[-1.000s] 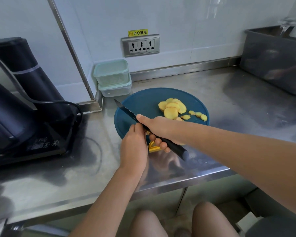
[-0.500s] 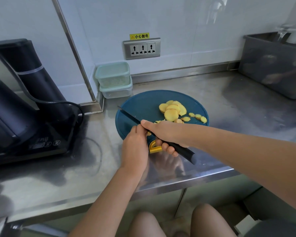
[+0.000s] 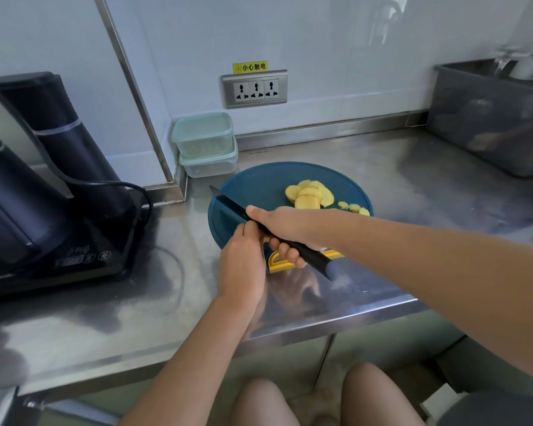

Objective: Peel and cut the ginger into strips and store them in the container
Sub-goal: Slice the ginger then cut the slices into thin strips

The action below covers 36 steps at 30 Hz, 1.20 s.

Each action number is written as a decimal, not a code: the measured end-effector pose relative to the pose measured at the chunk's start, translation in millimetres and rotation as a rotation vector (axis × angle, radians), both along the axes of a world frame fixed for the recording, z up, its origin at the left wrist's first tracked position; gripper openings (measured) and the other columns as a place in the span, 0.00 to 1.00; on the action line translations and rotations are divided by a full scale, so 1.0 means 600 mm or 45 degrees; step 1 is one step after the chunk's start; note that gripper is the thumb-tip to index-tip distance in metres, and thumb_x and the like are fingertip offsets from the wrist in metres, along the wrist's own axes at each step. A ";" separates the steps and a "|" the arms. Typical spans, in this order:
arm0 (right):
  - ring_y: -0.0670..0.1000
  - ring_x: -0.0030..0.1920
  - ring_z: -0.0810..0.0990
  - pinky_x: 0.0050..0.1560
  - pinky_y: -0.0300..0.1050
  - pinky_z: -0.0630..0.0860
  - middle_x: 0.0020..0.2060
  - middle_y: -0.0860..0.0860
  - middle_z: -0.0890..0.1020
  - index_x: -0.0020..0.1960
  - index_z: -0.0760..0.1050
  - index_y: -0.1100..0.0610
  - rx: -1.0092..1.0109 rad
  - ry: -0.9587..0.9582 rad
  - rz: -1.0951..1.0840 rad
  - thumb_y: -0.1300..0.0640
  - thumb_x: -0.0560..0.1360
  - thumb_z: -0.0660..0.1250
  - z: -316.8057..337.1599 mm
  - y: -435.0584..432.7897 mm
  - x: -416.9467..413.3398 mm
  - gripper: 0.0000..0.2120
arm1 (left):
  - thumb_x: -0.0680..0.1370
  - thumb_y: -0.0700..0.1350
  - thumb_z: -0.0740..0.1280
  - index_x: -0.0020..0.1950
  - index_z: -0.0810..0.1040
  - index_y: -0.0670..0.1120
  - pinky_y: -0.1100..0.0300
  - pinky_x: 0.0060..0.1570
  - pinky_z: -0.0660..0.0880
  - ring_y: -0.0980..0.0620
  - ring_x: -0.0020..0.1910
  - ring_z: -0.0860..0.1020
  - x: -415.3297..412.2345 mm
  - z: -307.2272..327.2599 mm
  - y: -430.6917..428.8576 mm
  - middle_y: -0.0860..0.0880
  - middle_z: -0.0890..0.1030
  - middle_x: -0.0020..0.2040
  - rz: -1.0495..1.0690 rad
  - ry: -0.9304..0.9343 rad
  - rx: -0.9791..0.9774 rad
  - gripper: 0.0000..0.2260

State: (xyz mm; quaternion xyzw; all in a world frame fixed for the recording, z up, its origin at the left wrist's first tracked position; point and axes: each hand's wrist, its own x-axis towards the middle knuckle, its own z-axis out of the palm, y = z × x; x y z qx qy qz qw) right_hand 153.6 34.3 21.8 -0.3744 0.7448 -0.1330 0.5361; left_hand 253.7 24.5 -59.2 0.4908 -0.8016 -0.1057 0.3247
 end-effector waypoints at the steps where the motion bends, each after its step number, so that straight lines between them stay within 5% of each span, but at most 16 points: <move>1: 0.46 0.17 0.62 0.21 0.33 0.63 0.19 0.48 0.65 0.30 0.63 0.54 0.000 -0.023 -0.011 0.28 0.75 0.52 -0.001 0.004 -0.003 0.32 | 0.80 0.39 0.59 0.52 0.76 0.40 0.58 0.40 0.69 0.45 0.44 0.77 0.000 0.001 0.001 0.43 0.79 0.48 -0.006 0.022 0.005 0.07; 15: 0.46 0.17 0.60 0.20 0.32 0.61 0.20 0.48 0.64 0.28 0.62 0.53 0.120 -0.205 -0.051 0.26 0.73 0.52 -0.001 0.033 -0.038 0.32 | 0.78 0.36 0.62 0.47 0.76 0.40 0.59 0.38 0.69 0.45 0.41 0.78 0.000 -0.002 -0.001 0.43 0.80 0.44 -0.051 0.091 -0.037 0.04; 36: 0.46 0.18 0.61 0.20 0.34 0.61 0.20 0.48 0.64 0.28 0.62 0.53 0.063 -0.039 -0.004 0.25 0.73 0.51 -0.012 0.006 -0.013 0.33 | 0.80 0.39 0.59 0.50 0.76 0.41 0.57 0.41 0.70 0.46 0.43 0.77 -0.002 -0.007 -0.005 0.44 0.79 0.47 0.005 0.074 -0.010 0.06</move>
